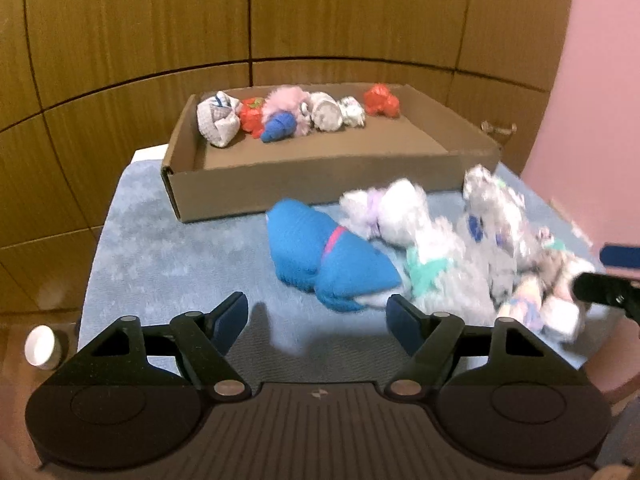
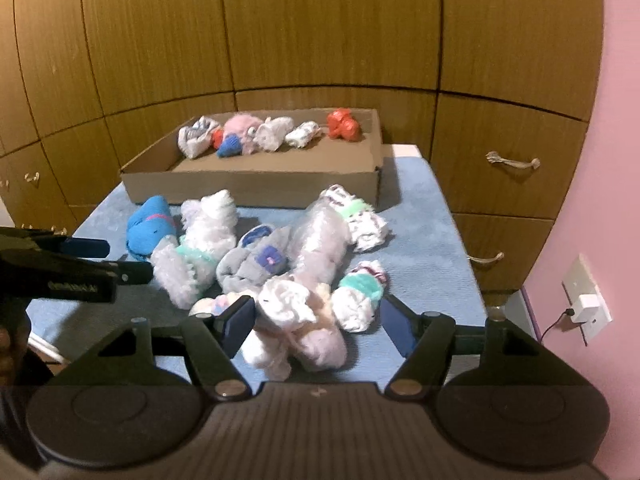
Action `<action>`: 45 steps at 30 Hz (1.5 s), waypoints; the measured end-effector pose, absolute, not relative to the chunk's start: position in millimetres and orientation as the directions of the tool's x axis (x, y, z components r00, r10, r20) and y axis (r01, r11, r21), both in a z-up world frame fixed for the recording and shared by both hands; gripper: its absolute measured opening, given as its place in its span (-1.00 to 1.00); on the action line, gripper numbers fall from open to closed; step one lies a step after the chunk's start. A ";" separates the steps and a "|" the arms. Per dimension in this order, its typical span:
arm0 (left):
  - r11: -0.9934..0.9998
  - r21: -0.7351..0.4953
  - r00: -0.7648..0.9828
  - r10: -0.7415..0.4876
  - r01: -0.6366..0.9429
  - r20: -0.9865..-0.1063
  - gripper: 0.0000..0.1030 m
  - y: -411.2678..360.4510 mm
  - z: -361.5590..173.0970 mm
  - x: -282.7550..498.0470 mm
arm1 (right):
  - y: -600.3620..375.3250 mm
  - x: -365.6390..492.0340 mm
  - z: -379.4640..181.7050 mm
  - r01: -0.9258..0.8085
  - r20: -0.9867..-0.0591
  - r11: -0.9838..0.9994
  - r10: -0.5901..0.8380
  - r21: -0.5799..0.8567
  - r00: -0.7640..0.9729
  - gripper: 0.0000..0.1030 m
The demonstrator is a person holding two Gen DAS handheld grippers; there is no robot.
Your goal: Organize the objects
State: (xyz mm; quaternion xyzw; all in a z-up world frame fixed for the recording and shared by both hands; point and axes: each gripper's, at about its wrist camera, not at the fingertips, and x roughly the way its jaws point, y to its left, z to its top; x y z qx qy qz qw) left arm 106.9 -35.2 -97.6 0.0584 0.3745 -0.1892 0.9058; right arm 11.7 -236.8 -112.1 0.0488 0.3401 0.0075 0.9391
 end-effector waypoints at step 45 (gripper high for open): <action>0.912 -0.019 0.607 -0.287 0.409 -0.741 0.21 -63.2 -95.4 163.0 | -283.7 72.3 -129.2 0.026 -0.769 0.956 0.220 0.293 0.600 -0.35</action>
